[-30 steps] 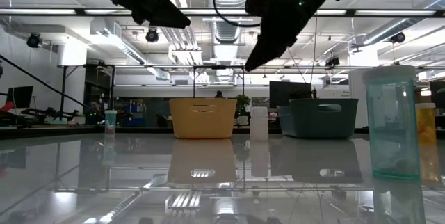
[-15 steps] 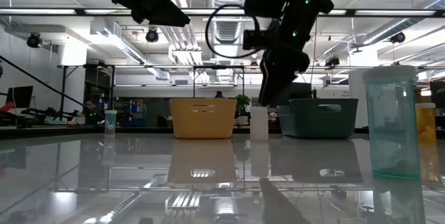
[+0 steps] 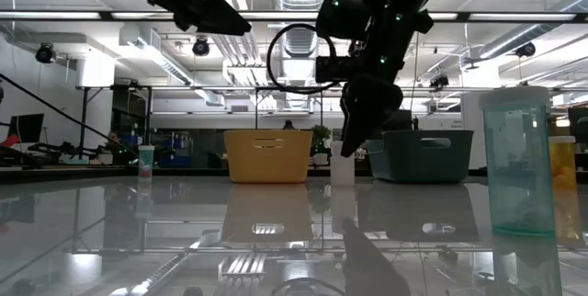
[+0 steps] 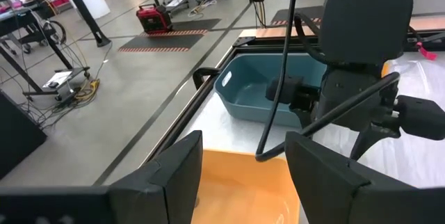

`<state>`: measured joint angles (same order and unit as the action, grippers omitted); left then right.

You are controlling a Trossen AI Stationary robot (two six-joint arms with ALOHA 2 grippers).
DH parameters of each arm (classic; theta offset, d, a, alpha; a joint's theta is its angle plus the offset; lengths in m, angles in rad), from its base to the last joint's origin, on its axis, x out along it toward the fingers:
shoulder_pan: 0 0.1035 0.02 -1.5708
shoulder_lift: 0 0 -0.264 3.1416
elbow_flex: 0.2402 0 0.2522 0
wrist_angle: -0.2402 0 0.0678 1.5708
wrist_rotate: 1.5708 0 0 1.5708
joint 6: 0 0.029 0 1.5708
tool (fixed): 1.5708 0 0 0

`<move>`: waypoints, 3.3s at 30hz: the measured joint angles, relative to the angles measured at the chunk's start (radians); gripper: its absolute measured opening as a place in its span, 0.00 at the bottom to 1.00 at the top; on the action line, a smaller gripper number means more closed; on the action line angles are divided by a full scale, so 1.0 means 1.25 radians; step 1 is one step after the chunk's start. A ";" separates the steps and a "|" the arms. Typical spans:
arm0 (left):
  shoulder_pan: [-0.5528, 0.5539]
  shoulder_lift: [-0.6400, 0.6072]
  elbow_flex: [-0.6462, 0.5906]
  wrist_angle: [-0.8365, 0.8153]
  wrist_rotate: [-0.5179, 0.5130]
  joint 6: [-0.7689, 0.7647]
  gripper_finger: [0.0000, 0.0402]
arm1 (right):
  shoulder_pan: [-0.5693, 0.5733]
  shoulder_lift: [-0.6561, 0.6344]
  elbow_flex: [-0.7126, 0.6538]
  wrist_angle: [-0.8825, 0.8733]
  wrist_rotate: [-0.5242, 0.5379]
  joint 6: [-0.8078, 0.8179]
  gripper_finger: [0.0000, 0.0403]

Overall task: Pick and place medicine bottles into bin by pill shape (circle, oval)
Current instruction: Put the white tablet bottle into the green bin

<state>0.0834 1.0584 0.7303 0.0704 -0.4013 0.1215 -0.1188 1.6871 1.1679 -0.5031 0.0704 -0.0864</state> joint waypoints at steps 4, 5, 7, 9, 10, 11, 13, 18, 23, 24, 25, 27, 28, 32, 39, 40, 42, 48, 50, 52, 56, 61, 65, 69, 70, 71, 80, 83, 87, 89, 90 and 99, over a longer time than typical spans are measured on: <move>0.000 0.000 0.000 0.000 0.000 0.000 0.47 | 0.000 -0.004 0.000 0.018 0.000 0.009 0.60; 0.000 0.000 0.000 0.000 0.000 0.000 0.47 | 0.000 -0.007 0.000 0.018 0.000 0.009 0.59; 0.000 0.000 0.000 0.000 0.000 0.000 0.47 | 0.000 -0.009 0.000 0.021 0.000 0.010 0.57; 0.000 0.000 0.000 0.000 0.000 0.000 0.47 | 0.000 -0.009 0.000 0.020 0.000 0.016 0.54; 0.000 0.000 0.000 0.000 0.000 0.000 0.47 | 0.000 -0.009 0.000 0.019 0.000 0.016 0.53; 0.000 0.000 0.000 0.000 0.000 0.000 0.47 | 0.000 -0.009 0.000 0.019 0.000 0.017 0.51; 0.000 0.000 0.000 0.000 0.000 0.000 0.47 | 0.000 -0.009 -0.002 0.019 0.000 0.020 0.48; 0.000 0.000 0.000 0.000 0.000 0.000 0.47 | 0.000 -0.009 -0.003 0.018 -0.001 0.027 0.38; 0.000 0.000 0.000 0.000 0.000 0.000 0.47 | 0.000 -0.009 -0.003 0.019 -0.001 0.027 0.32; 0.000 0.000 0.000 0.000 0.000 0.000 0.47 | 0.000 -0.009 -0.003 0.019 -0.001 0.027 0.32; 0.000 0.000 0.000 0.000 0.000 0.000 0.47 | 0.000 -0.009 -0.003 0.019 -0.001 0.028 0.32; 0.000 0.000 0.000 0.000 0.000 0.000 0.47 | 0.000 -0.009 -0.003 0.018 -0.001 0.028 0.34; 0.000 0.000 0.000 0.000 0.000 -0.001 0.47 | 0.000 -0.009 -0.002 0.017 -0.001 0.028 0.34; 0.000 0.000 0.000 0.000 0.000 -0.001 0.47 | 0.000 -0.014 0.014 0.012 -0.001 0.031 0.35; 0.000 0.001 0.000 0.000 0.000 -0.001 0.47 | 0.000 -0.057 0.051 -0.032 0.004 0.051 0.35; 0.000 0.001 0.000 0.000 0.000 -0.001 0.47 | -0.002 -0.070 0.052 -0.038 0.007 0.055 0.35; 0.000 0.001 0.000 0.000 0.000 -0.001 0.47 | -0.007 -0.097 0.052 -0.040 0.007 0.068 0.35; 0.000 0.001 0.000 0.001 0.000 -0.001 0.47 | -0.055 -0.182 0.049 -0.070 0.009 0.143 0.35; 0.000 0.001 0.000 0.001 0.000 -0.001 0.47 | -0.079 -0.205 0.049 -0.084 0.019 0.174 0.35; 0.000 0.001 0.000 0.001 0.000 -0.001 0.47 | -0.106 -0.224 0.049 -0.105 0.047 0.214 0.35; 0.000 0.001 0.000 0.001 0.000 -0.001 0.47 | -0.168 -0.246 0.048 -0.156 0.094 0.293 0.35; 0.000 0.001 0.000 0.001 0.000 -0.001 0.47 | -0.239 -0.253 0.041 -0.182 0.093 0.334 0.35; 0.000 0.001 0.000 0.001 0.000 -0.001 0.47 | -0.280 -0.246 0.033 -0.181 0.093 0.343 0.35; 0.000 0.001 0.000 0.001 0.000 -0.001 0.47 | -0.310 -0.238 0.023 -0.180 0.092 0.347 0.35; 0.000 0.001 0.000 0.001 0.000 -0.001 0.47 | -0.315 -0.237 0.019 -0.178 0.092 0.349 0.35; 0.000 0.001 0.000 0.001 0.000 -0.001 0.47 | -0.321 -0.236 0.015 -0.177 0.092 0.351 0.35; 0.000 0.001 0.000 0.001 0.000 -0.001 0.47 | -0.360 -0.234 -0.055 -0.121 0.092 0.370 0.35; 0.000 0.001 0.000 0.001 0.000 -0.001 0.47 | -0.369 -0.234 -0.083 -0.085 0.092 0.374 0.35; 0.000 0.001 0.000 0.001 0.000 -0.001 0.47 | -0.377 -0.228 -0.110 -0.045 0.092 0.376 0.35; 0.000 0.001 0.000 0.001 0.000 -0.001 0.47 | -0.378 -0.221 -0.121 -0.027 0.093 0.376 0.35; 0.000 0.001 0.000 0.001 0.000 -0.001 0.47 | -0.378 -0.216 -0.125 -0.021 0.092 0.376 0.35; 0.000 0.001 0.000 0.001 0.000 -0.001 0.47 | -0.377 -0.168 -0.130 -0.006 0.093 0.365 0.35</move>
<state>0.0835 1.0595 0.7300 0.0711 -0.4007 0.1207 -0.5900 1.4770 1.0054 -0.5107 0.1870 0.3702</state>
